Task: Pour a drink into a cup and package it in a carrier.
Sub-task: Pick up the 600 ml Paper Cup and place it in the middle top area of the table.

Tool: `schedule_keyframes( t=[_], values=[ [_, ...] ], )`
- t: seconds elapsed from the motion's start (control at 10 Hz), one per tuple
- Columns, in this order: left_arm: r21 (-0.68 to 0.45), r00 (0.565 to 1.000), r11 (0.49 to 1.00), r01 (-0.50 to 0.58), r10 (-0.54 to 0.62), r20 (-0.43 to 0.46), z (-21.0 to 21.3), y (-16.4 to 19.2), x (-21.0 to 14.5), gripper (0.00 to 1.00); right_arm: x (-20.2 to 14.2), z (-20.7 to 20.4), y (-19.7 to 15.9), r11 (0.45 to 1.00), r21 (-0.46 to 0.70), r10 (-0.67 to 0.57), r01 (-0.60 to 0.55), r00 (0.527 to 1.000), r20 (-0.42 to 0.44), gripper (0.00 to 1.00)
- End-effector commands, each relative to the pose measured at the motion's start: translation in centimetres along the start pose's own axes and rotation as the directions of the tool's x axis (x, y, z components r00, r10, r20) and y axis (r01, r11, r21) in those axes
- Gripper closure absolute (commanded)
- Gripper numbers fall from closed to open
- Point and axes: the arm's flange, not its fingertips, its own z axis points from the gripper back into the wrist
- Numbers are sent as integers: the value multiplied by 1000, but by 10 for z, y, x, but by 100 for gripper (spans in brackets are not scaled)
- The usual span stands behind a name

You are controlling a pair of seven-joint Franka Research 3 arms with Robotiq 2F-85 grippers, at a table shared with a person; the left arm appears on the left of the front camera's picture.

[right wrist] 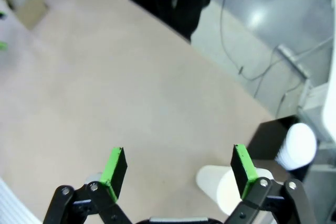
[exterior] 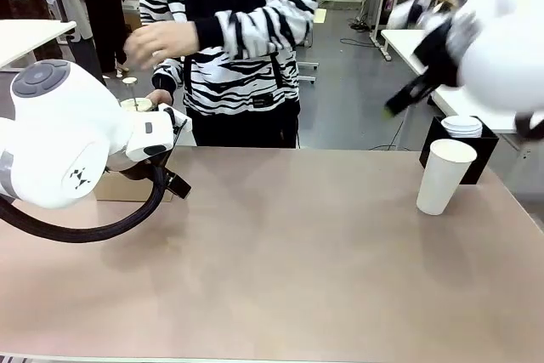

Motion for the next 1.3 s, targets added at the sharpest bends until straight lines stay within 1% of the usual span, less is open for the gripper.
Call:
schedule_keyframes(
  t=[0.0,0.1,0.2,0.3,0.4,0.5,0.6,0.7,1.0,1.1,1.2],
  values=[
    [0,1000,1000,1,-1,0,0,0,0,0,-6,49,-66,972,204,107,-116,993,55,0],
    [0,1000,1000,1,-1,0,0,0,0,0,-26,71,-112,941,290,135,-174,980,149,0],
    [0,1000,1000,1,-1,0,0,0,0,0,-60,85,-161,902,358,161,-241,958,238,0],
    [0,1000,1000,1,-1,0,0,0,0,0,-91,82,-192,886,394,132,-244,948,291,0],
    [0,1000,1000,1,-1,0,0,0,0,0,-118,70,-209,860,405,164,-311,919,358,0],
    [0,1000,1000,1,-1,0,0,0,0,0,-135,53,-217,861,387,155,-331,894,421,0],
    [0,1000,1000,1,-1,0,0,0,0,0,-143,37,-216,855,393,128,-338,872,473,0],
    [0,1000,1000,1,-1,0,0,0,0,0,-146,82,-207,887,355,144,-295,908,394,0],
    [0,1000,1000,1,-1,0,0,0,0,0,-146,82,-207,887,355,144,-295,908,394,0],
    [0,1000,1000,1,-1,0,0,0,0,0,-152,66,-210,882,365,140,-298,905,401,0],
    [0,1000,1000,1,-1,0,0,0,0,0,-170,46,-224,842,458,51,-284,888,456,0]
  ],
)
